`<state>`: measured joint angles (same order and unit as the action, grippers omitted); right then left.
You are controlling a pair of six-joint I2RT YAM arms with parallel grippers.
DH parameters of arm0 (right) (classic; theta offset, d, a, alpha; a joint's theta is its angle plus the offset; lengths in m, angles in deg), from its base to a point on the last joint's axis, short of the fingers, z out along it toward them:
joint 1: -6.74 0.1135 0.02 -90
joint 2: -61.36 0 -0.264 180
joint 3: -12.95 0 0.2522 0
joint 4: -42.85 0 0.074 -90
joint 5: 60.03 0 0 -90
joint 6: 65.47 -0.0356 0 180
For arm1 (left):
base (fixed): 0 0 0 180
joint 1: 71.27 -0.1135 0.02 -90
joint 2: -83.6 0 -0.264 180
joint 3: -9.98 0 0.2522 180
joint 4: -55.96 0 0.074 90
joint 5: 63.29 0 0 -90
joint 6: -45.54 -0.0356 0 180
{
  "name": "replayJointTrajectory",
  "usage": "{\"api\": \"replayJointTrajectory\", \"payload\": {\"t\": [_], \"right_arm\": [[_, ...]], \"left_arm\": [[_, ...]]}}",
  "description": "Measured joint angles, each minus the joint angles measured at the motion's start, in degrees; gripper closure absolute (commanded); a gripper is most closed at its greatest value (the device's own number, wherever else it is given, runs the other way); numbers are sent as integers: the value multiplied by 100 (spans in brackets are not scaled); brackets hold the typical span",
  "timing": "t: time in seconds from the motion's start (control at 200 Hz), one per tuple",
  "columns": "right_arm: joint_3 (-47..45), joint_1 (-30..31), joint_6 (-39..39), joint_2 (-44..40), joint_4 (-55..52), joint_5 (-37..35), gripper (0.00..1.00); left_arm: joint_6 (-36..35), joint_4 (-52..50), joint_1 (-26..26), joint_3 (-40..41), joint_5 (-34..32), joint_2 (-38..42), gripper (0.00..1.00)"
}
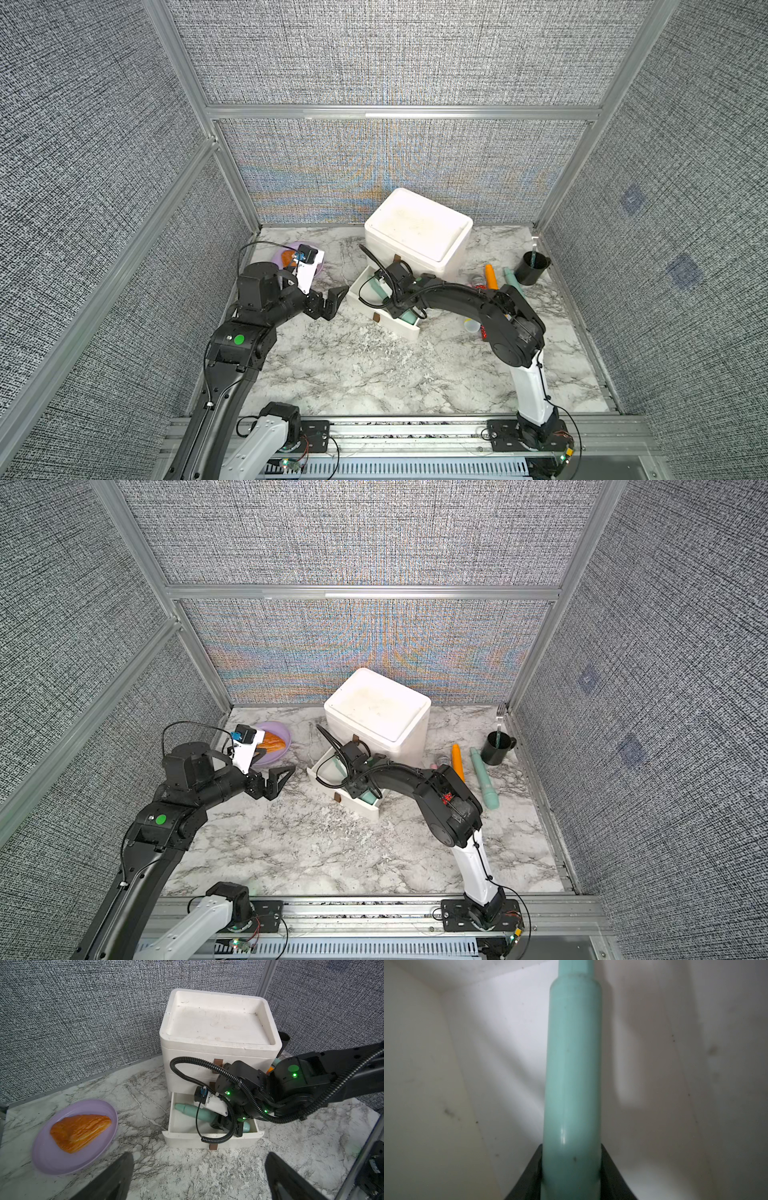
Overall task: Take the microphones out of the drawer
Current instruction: Pick up the microphone from the drawer.
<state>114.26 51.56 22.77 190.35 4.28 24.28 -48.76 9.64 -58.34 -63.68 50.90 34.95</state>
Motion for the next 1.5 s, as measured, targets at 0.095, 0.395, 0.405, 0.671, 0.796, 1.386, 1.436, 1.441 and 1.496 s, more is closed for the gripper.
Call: {"api": "replayJointTrajectory", "payload": {"t": [0.095,0.395,0.405,0.671,0.796,1.386,1.436,1.441,1.496], "right_arm": [[0,-7,17,-116,-33,24,78],[-26,-20,39,-339,-70,68,85],[-33,-20,42,-352,-66,72,86],[-181,-17,256,-684,17,188,97],[-280,-17,369,-914,59,315,100],[-1497,109,181,-2269,463,1196,100],[-1731,144,138,-2457,509,1182,100],[-1746,146,136,-2468,511,1185,100],[-1996,173,44,-2682,544,1189,100]], "left_arm": [[2,0,0,9,0,0,0],[2,0,0,9,2,0,0],[2,0,0,9,2,0,0],[2,0,0,9,0,-2,0],[2,0,0,9,0,-2,0],[0,9,-7,9,0,-7,0],[0,15,-11,9,4,-11,0],[0,15,-11,9,4,-11,0],[0,22,-15,9,7,-22,0]]}}
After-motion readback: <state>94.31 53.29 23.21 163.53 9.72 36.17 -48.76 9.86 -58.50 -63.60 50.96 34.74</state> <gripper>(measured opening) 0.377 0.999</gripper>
